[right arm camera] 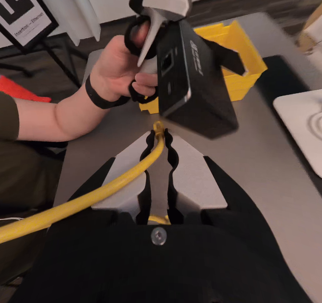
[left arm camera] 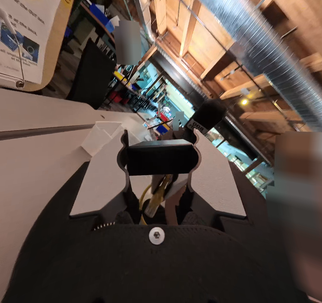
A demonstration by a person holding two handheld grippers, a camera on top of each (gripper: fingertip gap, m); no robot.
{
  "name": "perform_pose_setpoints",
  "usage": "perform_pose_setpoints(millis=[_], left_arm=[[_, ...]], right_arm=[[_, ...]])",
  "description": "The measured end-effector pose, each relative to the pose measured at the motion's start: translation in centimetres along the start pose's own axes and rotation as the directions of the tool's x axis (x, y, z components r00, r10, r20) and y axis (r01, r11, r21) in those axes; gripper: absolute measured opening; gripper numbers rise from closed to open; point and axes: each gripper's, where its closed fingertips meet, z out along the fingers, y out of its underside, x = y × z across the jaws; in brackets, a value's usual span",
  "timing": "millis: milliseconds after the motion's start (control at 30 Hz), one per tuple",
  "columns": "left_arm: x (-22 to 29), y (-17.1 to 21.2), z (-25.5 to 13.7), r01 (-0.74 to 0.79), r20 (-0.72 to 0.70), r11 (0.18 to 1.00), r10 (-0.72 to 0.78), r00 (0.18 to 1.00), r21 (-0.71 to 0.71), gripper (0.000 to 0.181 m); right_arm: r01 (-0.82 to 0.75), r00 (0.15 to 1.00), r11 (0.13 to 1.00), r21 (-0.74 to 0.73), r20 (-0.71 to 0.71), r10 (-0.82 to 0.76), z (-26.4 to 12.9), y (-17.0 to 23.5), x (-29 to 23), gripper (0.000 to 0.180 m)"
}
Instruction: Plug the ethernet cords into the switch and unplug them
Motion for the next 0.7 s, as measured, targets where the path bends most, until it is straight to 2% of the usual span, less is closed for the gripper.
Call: perform_pose_setpoints(millis=[100, 200, 333, 433, 533, 700], left_arm=[[-0.7, 0.2, 0.3, -0.047, 0.049, 0.999, 0.048, 0.998, -0.016, 0.072], [-0.1, -0.3, -0.2, -0.123, 0.043, 0.992, 0.123, 0.991, -0.016, 0.072], [0.9, 1.6, 0.1, -0.263, 0.034, 0.949, 0.273, 0.961, -0.173, 0.071], [0.6, 3.3, 0.7, -0.389, 0.069, 0.871, 0.427, 0.902, -0.3, 0.071], [-0.1, 5.5, 0.9, -0.457, 0.064, 0.775, 0.533, 0.844, -0.435, 0.071], [-1.8, 8.5, 1.4, -0.481, 0.046, 0.659, 0.615, 0.787, -0.579, 0.074]], right_arm=[[-0.017, 0.995, 1.0, -0.003, -0.099, 0.017, 2.1, 0.1, 2.1, 0.011], [-0.009, 0.992, 0.994, 0.107, -0.127, 0.023, 2.0, -1.5, 2.9, 0.011], [0.018, 0.981, 0.976, 0.218, -0.195, 0.026, -0.1, -3.3, 3.7, 0.011], [0.025, 0.971, 0.99, 0.141, -0.239, 0.009, -0.9, -2.3, 4.0, 0.011], [0.074, 0.943, 0.997, -0.004, -0.325, -0.071, -1.6, -0.8, 4.3, 0.01], [0.159, 0.827, 0.962, -0.22, -0.502, -0.252, -3.4, 0.4, 5.4, 0.011]])
